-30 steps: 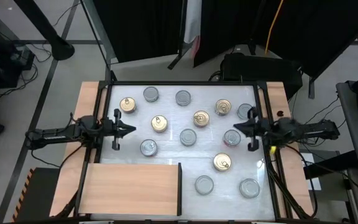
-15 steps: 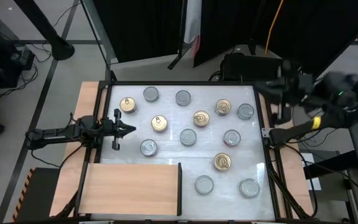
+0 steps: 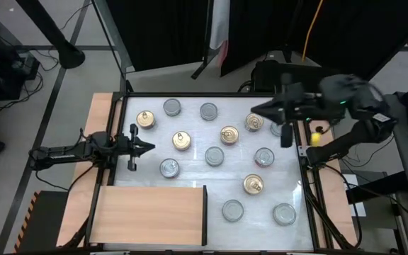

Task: Stack canned seafood by type on shelf
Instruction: Put the red tuna can on the shelf

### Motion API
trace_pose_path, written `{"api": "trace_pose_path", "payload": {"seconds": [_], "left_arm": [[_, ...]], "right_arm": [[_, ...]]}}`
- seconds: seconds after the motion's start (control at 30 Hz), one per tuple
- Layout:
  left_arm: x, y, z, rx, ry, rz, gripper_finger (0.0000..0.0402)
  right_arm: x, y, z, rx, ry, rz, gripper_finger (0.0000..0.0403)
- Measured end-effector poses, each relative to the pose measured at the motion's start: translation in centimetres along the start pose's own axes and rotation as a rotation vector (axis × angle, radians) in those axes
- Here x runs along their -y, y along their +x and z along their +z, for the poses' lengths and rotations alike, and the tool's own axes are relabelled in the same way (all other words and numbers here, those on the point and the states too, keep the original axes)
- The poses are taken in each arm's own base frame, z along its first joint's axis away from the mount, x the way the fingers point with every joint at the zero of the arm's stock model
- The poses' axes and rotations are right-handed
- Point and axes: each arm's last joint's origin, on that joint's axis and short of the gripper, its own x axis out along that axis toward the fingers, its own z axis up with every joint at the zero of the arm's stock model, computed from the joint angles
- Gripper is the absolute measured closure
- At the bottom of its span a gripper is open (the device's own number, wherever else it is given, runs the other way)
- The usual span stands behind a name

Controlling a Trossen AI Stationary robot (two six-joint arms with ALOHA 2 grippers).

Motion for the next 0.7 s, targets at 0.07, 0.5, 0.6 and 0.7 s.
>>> {"api": "trace_pose_path", "payload": {"seconds": [0.07,0.5,0.6,0.7], "left_arm": [[0.0,0.0,0.0,0.000,0.000,0.000,0.0374],[0.0,0.0,0.0,0.000,0.000,0.000,0.0374],[0.0,0.0,0.2,0.018,-0.004,0.009,0.0374],[-0.2,-0.3,2.2,0.175,-0.326,-0.005,0.0374]], "right_arm": [[-0.2,1.1,-0.7,-0.070,0.044,-0.011,0.0403],[-1.0,5.3,-3.2,-0.288,0.264,-0.090,0.0403],[-1.4,6.1,-3.9,-0.344,0.279,-0.103,0.0403],[-1.6,7.2,-4.5,-0.390,0.290,-0.117,0.0403]]}}
